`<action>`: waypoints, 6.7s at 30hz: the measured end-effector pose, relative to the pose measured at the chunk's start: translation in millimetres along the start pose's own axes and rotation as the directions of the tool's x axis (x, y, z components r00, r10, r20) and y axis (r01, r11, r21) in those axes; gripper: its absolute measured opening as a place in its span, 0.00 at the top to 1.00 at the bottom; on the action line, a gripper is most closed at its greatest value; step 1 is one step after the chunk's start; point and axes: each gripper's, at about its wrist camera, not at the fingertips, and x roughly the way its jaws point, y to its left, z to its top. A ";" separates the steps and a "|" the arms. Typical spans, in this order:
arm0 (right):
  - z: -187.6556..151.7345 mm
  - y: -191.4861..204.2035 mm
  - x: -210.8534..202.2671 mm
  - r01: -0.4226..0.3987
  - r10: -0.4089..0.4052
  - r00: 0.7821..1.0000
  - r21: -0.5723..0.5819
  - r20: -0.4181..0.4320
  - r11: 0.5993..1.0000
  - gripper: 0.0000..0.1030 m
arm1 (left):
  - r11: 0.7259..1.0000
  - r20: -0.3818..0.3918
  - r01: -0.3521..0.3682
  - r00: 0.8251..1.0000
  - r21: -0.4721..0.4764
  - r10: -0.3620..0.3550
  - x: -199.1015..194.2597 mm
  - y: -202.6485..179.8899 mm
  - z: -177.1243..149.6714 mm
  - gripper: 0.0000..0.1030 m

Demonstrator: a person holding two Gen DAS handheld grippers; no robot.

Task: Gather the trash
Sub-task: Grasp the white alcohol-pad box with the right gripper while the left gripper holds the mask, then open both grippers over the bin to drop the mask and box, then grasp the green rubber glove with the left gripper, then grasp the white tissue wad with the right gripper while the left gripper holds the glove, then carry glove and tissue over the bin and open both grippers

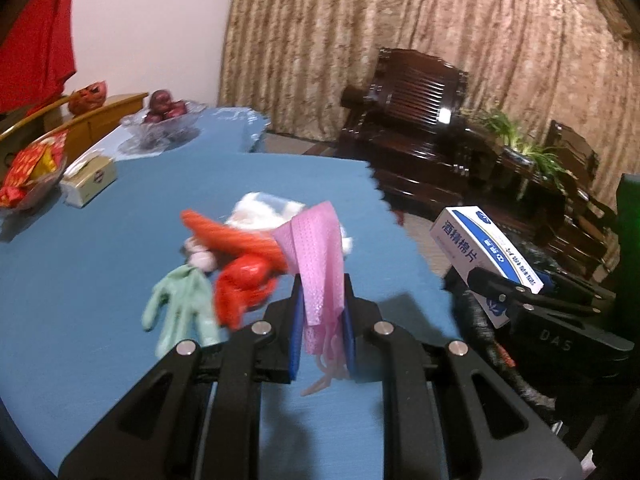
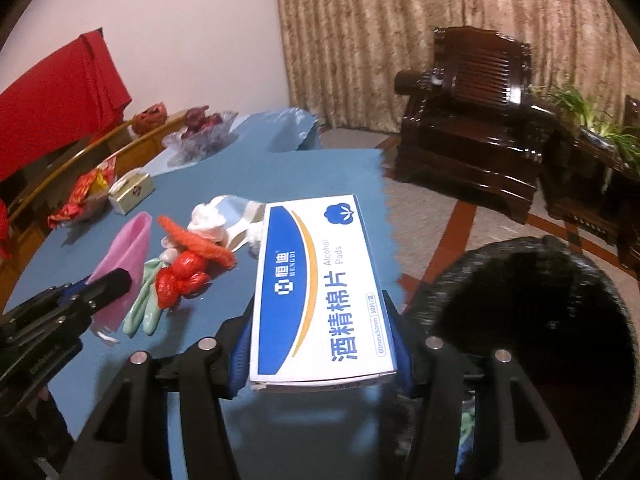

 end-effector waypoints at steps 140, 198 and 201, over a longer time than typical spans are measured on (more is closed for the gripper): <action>46.2 51.5 176.4 -0.039 0.031 0.997 -0.115 -0.075 0.993 0.10 | 0.963 -0.174 -0.214 0.967 -0.167 0.185 104.5 163.6 -0.5 0.79; 35.4 -8.3 -23.6 -0.069 0.073 0.989 -0.032 0.129 0.997 0.56 | 1.000 0.034 0.007 0.999 -0.004 -0.007 -6.8 -4.7 31.6 0.79; 28.6 -21.1 -35.8 -0.046 0.047 0.990 -0.015 0.136 0.999 0.56 | 0.999 0.033 0.040 0.999 0.019 -0.040 -8.9 -25.4 26.7 0.79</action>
